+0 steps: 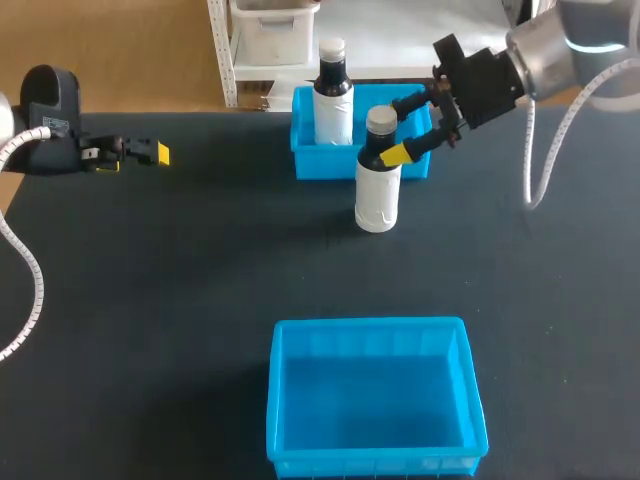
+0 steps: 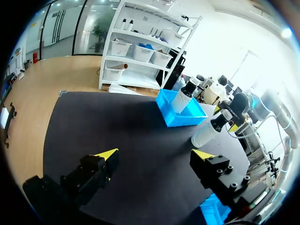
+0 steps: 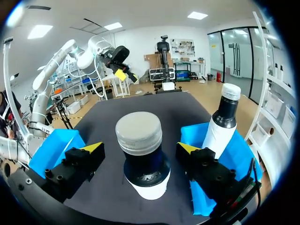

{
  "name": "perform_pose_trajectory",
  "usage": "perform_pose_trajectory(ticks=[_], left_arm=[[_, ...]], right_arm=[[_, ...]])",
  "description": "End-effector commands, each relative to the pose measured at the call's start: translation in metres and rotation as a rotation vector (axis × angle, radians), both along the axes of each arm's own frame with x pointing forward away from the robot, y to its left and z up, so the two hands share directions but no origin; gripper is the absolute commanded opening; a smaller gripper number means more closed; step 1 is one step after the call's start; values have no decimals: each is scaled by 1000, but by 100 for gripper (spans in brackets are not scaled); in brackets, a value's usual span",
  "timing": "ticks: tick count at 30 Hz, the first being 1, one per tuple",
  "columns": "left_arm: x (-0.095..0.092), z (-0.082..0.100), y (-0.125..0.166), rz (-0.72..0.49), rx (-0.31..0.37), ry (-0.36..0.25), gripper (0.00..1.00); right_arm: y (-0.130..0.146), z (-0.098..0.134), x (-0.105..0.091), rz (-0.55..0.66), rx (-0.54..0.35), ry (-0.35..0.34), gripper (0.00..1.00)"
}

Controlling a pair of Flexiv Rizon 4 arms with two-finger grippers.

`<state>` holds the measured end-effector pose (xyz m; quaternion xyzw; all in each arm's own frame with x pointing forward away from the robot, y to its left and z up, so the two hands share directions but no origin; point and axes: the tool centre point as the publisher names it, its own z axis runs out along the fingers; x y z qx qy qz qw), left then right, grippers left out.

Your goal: Pick up the bottle, and place it in the far bin if it is heavy, or in the near bin if it is light.

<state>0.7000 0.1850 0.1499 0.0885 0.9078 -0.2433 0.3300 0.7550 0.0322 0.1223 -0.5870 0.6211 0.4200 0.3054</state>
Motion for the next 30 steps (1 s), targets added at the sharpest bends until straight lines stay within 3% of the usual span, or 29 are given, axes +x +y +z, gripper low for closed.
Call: perform_pose_trajectory(ticks=[1, 15, 22, 30], left_arm=[[0, 0, 0, 0, 0, 0, 100], [0, 0, 0, 0, 0, 0, 100], [0, 0, 0, 0, 0, 0, 100], [0, 0, 0, 0, 0, 0, 100]], right_arm=[[6, -4, 0, 1, -2, 5, 100], [8, -8, 3, -7, 5, 17, 100], [8, -7, 5, -7, 9, 17, 82], [10, -8, 5, -4, 12, 20, 71]])
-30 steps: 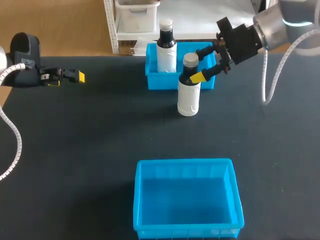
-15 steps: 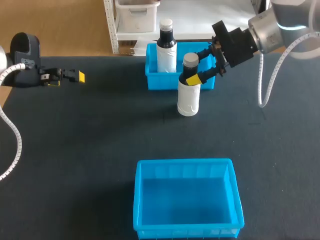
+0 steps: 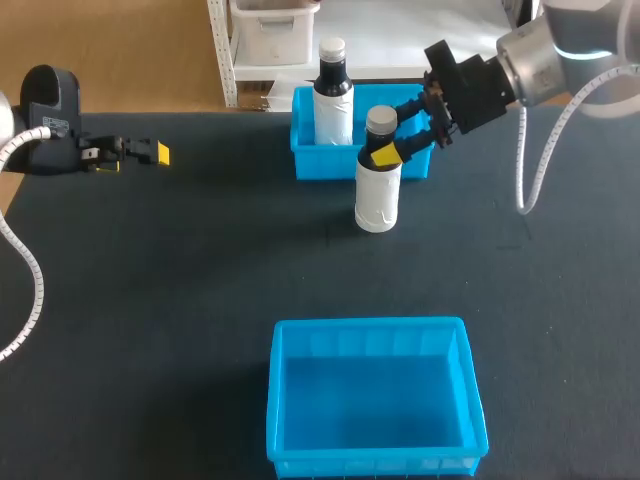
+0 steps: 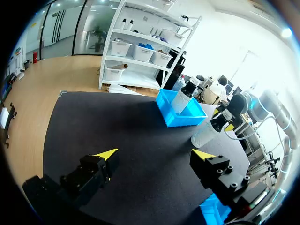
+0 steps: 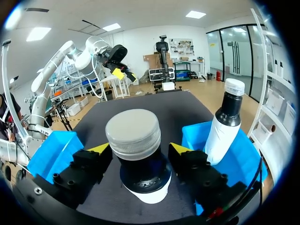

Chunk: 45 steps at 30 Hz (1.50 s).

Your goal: Pick up the bottle, and place it in the far bin if it is heavy, or in the near bin if it is light.

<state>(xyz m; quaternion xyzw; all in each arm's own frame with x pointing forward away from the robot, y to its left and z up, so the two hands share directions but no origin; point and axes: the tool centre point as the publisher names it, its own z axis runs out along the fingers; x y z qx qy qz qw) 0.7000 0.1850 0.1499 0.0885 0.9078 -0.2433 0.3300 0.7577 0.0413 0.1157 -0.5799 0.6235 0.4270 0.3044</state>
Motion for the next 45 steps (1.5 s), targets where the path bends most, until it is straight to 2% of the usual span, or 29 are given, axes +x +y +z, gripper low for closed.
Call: perform_pose_trajectory(ticks=[1, 7, 10, 19, 29, 45], left_arm=[[0, 0, 0, 0, 0, 0, 100], [0, 0, 0, 0, 0, 0, 100], [0, 0, 0, 0, 0, 0, 100], [0, 0, 0, 0, 0, 0, 100], [0, 0, 0, 0, 0, 0, 100], [0, 0, 0, 0, 0, 0, 100]], right_arm=[[1, -1, 2, 3, 3, 4, 69], [0, -2, 3, 0, 4, 6, 59], [0, -2, 2, 0, 6, 7, 50], [-6, 9, 0, -3, 11, -2, 47], [-50, 38, -11, -62, 6, 22, 47], [-115, 87, -59, -145, -31, 43, 45]])
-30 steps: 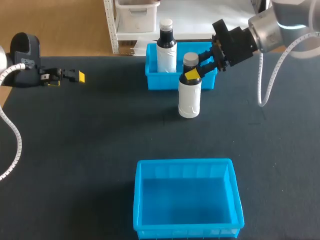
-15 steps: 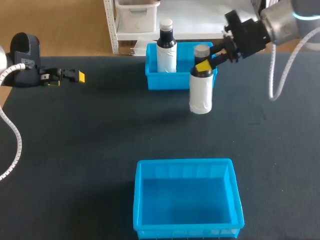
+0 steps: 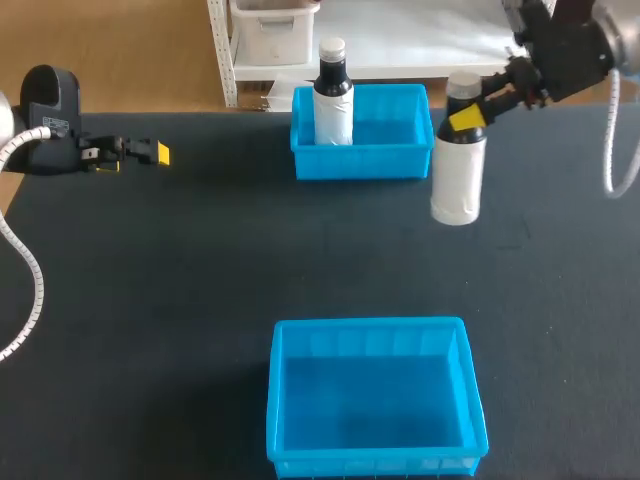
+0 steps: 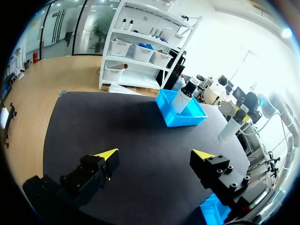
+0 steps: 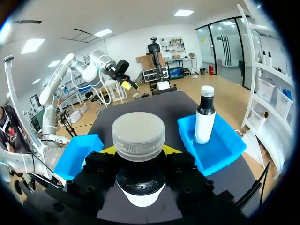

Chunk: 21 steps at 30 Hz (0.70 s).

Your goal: Pick up the bottle, and place it in the far bin if it is heavy, or in the near bin if it is light.

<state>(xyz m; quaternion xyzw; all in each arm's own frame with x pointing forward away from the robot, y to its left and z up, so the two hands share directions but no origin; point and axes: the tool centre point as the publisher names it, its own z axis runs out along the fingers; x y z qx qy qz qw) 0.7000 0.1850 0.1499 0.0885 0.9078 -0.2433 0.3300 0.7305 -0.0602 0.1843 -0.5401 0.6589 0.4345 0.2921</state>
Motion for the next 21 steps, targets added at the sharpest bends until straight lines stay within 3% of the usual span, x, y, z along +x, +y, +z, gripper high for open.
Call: perform_pose_trajectory(ticks=[1, 10, 21], left_arm=[[0, 0, 0, 0, 0, 0, 100], [0, 0, 0, 0, 0, 0, 100], [0, 0, 0, 0, 0, 0, 100]], right_arm=[[-17, 22, -36, -69, -28, -38, 45], [-26, 44, -70, -55, -48, -56, 44], [-5, 56, -116, 45, -39, -45, 43]])
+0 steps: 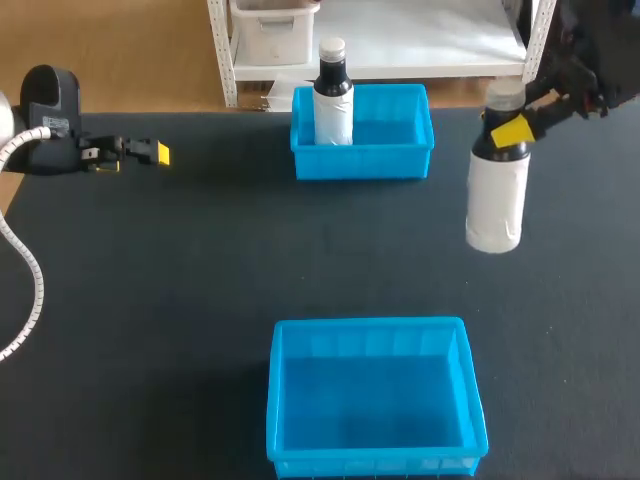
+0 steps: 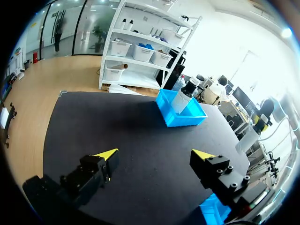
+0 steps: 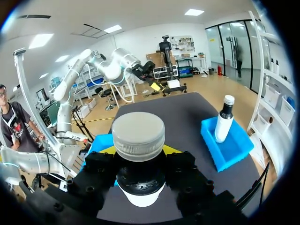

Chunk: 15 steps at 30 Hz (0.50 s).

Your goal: Pick up the bottle, and place it in the far bin if it is heavy, or in the near bin if it is light.

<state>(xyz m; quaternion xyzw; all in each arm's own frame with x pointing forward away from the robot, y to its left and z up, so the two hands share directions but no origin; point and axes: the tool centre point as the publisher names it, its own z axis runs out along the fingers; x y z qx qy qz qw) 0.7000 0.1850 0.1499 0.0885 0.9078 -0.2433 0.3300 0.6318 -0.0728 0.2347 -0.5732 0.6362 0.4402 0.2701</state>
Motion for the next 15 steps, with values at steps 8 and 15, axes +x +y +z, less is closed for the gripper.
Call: perform_pose_trajectory(ticks=[8, 15], left_arm=[[0, 0, 0, 0, 0, 0, 100], [0, 0, 0, 0, 0, 0, 100]], right_arm=[[32, 20, -48, 53, -6, -39, 42], [58, 26, -69, 154, 24, -32, 42]])
